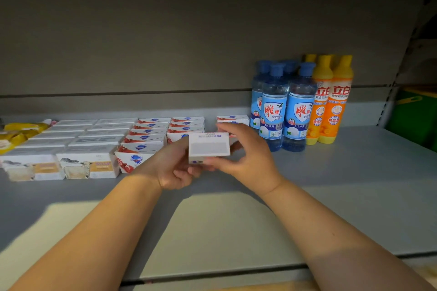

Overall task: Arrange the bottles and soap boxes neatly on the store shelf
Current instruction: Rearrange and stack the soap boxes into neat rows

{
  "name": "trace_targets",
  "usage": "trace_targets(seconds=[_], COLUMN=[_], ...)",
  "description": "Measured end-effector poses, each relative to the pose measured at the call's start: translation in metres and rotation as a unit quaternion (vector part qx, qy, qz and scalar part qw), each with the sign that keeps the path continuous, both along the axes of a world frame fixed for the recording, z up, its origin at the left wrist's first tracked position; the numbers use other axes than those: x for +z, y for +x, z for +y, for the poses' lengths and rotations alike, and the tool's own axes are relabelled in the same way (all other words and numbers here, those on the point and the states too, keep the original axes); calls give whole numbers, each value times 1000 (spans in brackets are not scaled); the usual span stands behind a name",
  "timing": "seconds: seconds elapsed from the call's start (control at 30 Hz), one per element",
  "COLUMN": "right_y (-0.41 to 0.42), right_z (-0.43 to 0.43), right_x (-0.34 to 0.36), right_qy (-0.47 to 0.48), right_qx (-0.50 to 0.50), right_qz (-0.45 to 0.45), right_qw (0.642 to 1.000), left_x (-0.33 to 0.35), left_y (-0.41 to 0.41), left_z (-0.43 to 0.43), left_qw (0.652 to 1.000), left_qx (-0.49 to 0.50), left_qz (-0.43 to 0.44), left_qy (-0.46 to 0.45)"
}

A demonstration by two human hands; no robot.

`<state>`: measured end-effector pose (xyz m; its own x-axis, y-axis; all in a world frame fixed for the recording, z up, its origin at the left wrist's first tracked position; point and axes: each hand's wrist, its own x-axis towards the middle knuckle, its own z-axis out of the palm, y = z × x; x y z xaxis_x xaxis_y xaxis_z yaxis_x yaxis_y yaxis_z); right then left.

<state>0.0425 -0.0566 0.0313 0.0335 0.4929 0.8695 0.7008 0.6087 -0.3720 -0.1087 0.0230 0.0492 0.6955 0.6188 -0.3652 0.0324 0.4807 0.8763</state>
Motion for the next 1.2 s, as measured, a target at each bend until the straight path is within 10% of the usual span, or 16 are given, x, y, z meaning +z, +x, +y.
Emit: trace_targets(seconds=[0.3, 0.53, 0.73, 0.9, 1.03, 1.2], right_y=[-9, 12, 0, -4, 6, 14], right_z=[3, 9, 9, 8, 12, 17], right_x=[0, 5, 2, -5, -11, -18], right_qy=[-136, -302, -209, -201, -194, -173], right_qx=[58, 84, 135, 209, 36, -98], right_qz=[235, 580, 431, 366, 218, -33], right_qw=[961, 752, 867, 885, 956, 980], left_x=[-15, -12, -16, -14, -16, -8], left_y=[14, 19, 16, 15, 21, 12], left_z=[-3, -3, -3, -8, -7, 3], left_qw=[991, 971, 990, 992, 983, 975], left_qx=[-82, 73, 62, -69, 27, 79], left_qz=[98, 76, -67, -78, 35, -53], left_qy=[41, 215, 111, 68, 176, 202])
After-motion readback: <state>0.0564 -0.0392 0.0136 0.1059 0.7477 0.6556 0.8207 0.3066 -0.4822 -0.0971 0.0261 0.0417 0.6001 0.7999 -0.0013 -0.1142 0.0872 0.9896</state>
